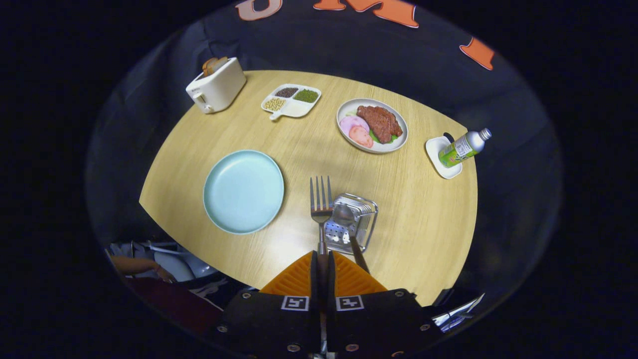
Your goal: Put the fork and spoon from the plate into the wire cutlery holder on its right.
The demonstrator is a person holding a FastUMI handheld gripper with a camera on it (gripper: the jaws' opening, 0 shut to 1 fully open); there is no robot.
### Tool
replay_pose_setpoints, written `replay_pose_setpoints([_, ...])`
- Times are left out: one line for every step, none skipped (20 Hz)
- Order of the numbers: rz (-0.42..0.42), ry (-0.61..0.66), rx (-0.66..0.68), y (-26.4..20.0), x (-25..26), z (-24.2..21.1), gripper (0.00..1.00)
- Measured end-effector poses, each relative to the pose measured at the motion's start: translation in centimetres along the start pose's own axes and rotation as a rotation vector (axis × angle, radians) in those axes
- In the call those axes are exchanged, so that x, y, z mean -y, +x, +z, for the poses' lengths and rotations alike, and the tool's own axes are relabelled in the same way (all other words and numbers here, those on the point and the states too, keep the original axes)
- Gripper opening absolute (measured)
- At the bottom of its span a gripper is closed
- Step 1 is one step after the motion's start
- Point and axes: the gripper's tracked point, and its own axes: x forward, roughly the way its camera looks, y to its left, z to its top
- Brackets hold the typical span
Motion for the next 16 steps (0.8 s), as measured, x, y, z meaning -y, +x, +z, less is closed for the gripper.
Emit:
replay_pose_setpoints([0.000, -0.017, -0.034, 0.2, 0.7, -0.2, 0.05])
replay_pose_setpoints([-0.006, -0.032, -0.067, 0.4, 1.3, -0.4, 0.05])
replay_pose_setpoints([-0.001, -0.052, -0.106, 0.7, 1.7, -0.7, 0.05])
replay_pose_setpoints([0.006, -0.069, -0.147, 1.1, 1.8, -1.1, 0.05])
replay_pose_setpoints([0.013, -0.082, -0.190, 1.5, 2.2, -1.5, 0.05])
replay_pose_setpoints([0.019, -0.098, -0.227, 1.9, 2.4, -1.7, 0.05])
replay_pose_setpoints([0.026, -0.115, -0.254, 2.3, 2.5, -1.7, 0.05])
replay_pose_setpoints([0.028, -0.124, -0.275, 2.7, 2.6, -1.4, 0.05])
replay_pose_setpoints([0.019, -0.136, -0.292, 3.0, 3.0, -1.3, 0.05])
replay_pose_setpoints([0.015, -0.137, -0.299, 3.2, 3.1, -0.9, 0.05])
replay_pose_setpoints([0.021, -0.131, -0.282, 3.3, 2.9, -0.6, 0.05])
replay_pose_setpoints([0.032, -0.110, -0.261, 3.1, 2.6, -0.2, 0.05])
replay_pose_setpoints([0.048, -0.096, -0.247, 2.8, 2.4, -0.2, 0.05])
replay_pose_setpoints([0.058, -0.092, -0.246, 2.4, 2.3, -0.4, 0.05])
replay_pose_setpoints([0.059, -0.088, -0.248, 2.3, 2.5, -0.9, 0.05])
replay_pose_setpoints([0.053, -0.085, -0.263, 2.1, 3.0, -1.5, 0.05])
